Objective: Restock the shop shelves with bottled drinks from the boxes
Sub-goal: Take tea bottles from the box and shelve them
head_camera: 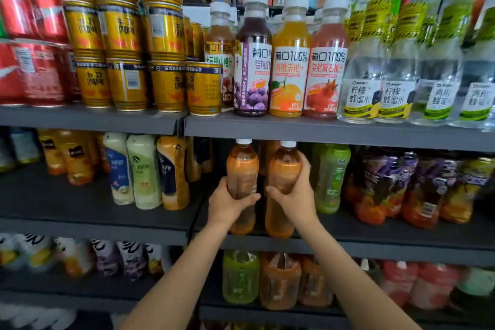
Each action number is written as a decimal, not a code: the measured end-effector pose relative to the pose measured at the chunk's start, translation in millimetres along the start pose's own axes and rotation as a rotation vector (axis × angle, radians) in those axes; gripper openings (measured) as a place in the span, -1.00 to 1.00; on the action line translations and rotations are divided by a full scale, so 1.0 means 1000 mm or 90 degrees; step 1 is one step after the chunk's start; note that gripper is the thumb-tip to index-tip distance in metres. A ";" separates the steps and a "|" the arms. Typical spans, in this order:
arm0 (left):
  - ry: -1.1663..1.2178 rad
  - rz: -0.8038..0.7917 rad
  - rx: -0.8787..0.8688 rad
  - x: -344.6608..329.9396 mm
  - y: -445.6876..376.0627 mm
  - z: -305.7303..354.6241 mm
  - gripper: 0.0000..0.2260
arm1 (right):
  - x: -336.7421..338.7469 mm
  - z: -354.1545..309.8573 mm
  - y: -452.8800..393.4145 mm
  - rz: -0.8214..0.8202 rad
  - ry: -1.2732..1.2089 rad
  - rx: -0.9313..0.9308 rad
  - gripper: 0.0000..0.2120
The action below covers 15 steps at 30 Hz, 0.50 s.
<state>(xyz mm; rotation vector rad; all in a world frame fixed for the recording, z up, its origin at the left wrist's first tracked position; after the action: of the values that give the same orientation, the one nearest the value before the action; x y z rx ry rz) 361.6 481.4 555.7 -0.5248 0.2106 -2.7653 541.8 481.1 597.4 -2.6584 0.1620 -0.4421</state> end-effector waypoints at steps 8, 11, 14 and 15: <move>-0.121 0.031 -0.047 0.000 0.000 -0.009 -0.33 | -0.016 0.085 0.003 -0.026 0.213 -0.200 -0.39; -0.159 0.023 -0.072 0.001 0.004 -0.012 -0.31 | -0.027 0.088 -0.019 -0.023 0.245 -0.207 -0.32; -0.183 0.024 -0.067 0.002 0.003 -0.017 -0.28 | -0.038 0.090 -0.029 -0.006 0.240 -0.185 -0.33; -0.184 0.029 -0.060 0.003 0.003 -0.018 -0.27 | -0.041 0.089 -0.031 0.000 0.241 -0.174 -0.35</move>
<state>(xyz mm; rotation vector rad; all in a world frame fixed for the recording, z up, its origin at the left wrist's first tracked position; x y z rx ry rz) 353.2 479.4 539.6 -0.9229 0.2816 -2.6045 534.5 551.8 523.6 -2.8085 0.3593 -0.9841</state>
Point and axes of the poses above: each hand's wrist, its own y-axis away from the middle knuckle, its own x-axis out of the back of the hand, z = x × y, the point moved 10 cm from there along -y, towards the middle knuckle
